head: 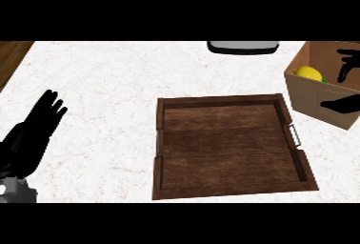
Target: Pick the lemon from the tray and place it in the cardboard box
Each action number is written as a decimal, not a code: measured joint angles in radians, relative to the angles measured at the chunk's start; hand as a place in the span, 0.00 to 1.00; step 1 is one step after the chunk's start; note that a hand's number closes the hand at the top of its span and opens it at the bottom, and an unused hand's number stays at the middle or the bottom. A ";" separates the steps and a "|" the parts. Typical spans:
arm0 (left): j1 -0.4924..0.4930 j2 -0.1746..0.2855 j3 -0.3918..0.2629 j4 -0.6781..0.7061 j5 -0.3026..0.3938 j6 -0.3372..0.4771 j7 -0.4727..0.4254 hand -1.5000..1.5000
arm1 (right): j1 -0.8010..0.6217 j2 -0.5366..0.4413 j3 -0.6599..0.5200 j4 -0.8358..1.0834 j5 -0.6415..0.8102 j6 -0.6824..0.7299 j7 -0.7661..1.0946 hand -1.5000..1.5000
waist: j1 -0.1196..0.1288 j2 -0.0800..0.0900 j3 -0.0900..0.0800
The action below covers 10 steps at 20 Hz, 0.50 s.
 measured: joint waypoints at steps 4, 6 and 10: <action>0.008 -0.005 -0.001 0.008 -0.006 0.000 -0.014 0.50 | -0.031 0.037 -0.120 0.012 -0.132 -0.026 0.003 0.00 | -0.004 0.003 0.005; 0.012 0.006 0.011 0.011 0.001 -0.008 -0.016 0.50 | -0.029 0.044 -0.180 0.014 -0.201 -0.025 0.000 0.00 | -0.007 0.004 0.007; 0.010 0.008 0.012 0.019 0.005 -0.015 -0.019 0.50 | -0.025 0.002 -0.280 0.036 -0.323 0.021 0.001 0.00 | -0.008 0.006 0.010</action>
